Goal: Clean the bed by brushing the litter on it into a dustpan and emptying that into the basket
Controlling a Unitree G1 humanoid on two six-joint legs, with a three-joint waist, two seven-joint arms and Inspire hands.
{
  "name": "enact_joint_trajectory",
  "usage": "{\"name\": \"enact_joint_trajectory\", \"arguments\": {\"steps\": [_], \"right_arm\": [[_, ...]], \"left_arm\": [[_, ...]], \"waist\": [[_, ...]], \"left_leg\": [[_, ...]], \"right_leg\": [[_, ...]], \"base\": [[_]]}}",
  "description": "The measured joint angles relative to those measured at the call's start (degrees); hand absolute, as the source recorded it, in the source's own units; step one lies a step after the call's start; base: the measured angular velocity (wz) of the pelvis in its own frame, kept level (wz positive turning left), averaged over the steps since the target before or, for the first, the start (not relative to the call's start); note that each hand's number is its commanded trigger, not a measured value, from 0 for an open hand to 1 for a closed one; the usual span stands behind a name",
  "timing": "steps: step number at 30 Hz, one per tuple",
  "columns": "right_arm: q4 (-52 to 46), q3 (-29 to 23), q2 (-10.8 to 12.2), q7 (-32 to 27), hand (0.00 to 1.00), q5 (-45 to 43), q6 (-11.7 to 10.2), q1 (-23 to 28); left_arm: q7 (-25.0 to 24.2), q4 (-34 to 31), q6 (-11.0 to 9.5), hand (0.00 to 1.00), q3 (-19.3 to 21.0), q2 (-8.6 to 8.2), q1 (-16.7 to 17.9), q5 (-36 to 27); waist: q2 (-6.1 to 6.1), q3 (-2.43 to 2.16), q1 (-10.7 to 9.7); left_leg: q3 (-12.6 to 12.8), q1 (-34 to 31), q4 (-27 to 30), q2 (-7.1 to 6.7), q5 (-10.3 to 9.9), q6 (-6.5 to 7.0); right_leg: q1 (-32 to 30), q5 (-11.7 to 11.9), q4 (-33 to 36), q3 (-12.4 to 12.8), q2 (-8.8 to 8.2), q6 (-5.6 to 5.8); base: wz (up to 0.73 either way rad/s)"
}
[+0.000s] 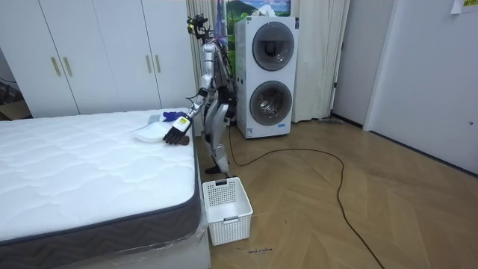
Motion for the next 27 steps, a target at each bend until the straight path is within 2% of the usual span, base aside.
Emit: {"name": "enact_joint_trajectory", "arguments": {"steps": [4,7,11,15,16,17,18,20,22,25,27], "right_arm": [[-0.33,0.09,-0.21,0.04,0.00,-0.51,-0.02,-0.26],[-1.05,0.26,-0.23,0.30,0.00,-0.53,0.11,0.12],[-1.72,0.54,-0.30,0.53,0.00,-0.53,0.66,0.20],[-2.05,0.96,-0.36,0.50,0.00,-0.07,1.79,0.14],[-2.09,1.08,-0.42,0.47,0.00,0.03,1.95,0.12],[-2.09,1.50,-0.46,0.45,0.00,0.04,2.19,0.22],[-2.05,2.27,-0.51,0.44,0.00,0.03,2.52,0.38],[-1.98,3.13,-0.55,0.47,0.00,0.00,3.07,0.85],[-1.96,3.16,-0.71,0.46,0.00,-0.10,3.78,1.10],[-2.04,3.20,-0.79,0.45,0.00,-0.45,4.81,1.44],[-2.05,3.20,-1.04,0.47,0.00,-1.09,5.55,1.64]], "left_arm": [[0.00,0.81,0.00,0.00,0.21,1.34,-2.75,0.17],[0.03,0.78,0.00,0.00,0.20,1.79,-4.67,0.29],[0.03,0.77,0.20,0.00,0.10,1.89,-5.84,0.39],[-0.15,0.90,1.50,0.00,-0.07,2.34,-5.88,0.33],[-0.23,1.19,1.54,0.03,-0.07,2.40,-5.89,0.28],[-0.42,1.59,1.74,0.07,-0.07,2.40,-5.89,0.26],[-0.59,1.72,1.89,0.45,-0.10,2.40,-5.89,0.30],[-1.16,1.83,2.22,0.66,-0.16,2.42,-5.89,0.28],[-1.24,1.86,2.64,1.00,-0.39,2.53,-5.93,0.26],[-0.95,2.00,3.02,1.00,-1.40,3.80,-6.44,0.31],[-1.55,3.26,3.78,1.00,-2.28,5.49,-7.93,0.28]], "waist": [[0.38,0.45,-0.88],[0.49,0.55,-1.21],[0.50,0.56,-1.68],[0.46,0.54,-2.26],[0.47,0.54,-2.30],[0.47,0.54,-2.40],[0.47,0.54,-2.60],[0.46,0.54,-2.60],[0.47,0.54,-2.66],[0.49,0.52,-2.80],[0.49,0.52,-3.16]], "left_leg": [[0.13,-1.97,2.78,0.27,-1.15,0.30],[0.45,-3.49,4.41,0.29,-1.80,0.49],[0.71,-4.43,5.42,0.41,-2.28,0.51],[1.65,-5.50,6.98,0.46,-2.63,0.53],[1.74,-5.59,7.17,0.39,-2.91,0.49],[1.89,-5.80,7.42,0.31,-3.25,0.47],[1.91,-5.97,7.66,0.28,-3.48,0.49],[1.88,-6.34,8.30,0.38,-3.69,0.42],[1.95,-7.07,9.07,0.32,-3.89,0.45],[1.96,-8.89,10.81,0.34,-4.23,0.54],[2.05,-9.68,11.68,0.13,-4.48,0.81]], "right_leg": [[-1.84,-0.85,2.40,-0.02,-0.39,0.08],[-3.65,-1.49,4.31,0.03,-0.95,0.06],[-4.94,-1.66,5.34,0.30,-1.03,-0.11],[-6.73,-2.47,7.60,1.16,-1.28,-0.26],[-7.03,-2.62,8.02,1.31,-1.35,-0.30],[-7.39,-2.89,8.63,1.51,-1.49,-0.37],[-7.67,-3.17,9.15,1.52,-1.66,-0.38],[-8.01,-3.39,9.71,1.45,-1.68,-0.56],[-8.91,-3.66,10.70,1.64,-1.90,-0.60],[-10.65,-3.92,12.42,1.66,-2.24,-0.84],[-11.58,-4.26,13.77,1.77,-2.96,-0.77]], "base": [[0.00],[-0.02],[-0.07],[-0.06],[-0.12],[-0.03],[0.00],[0.02],[0.00],[0.02],[0.09]]}}
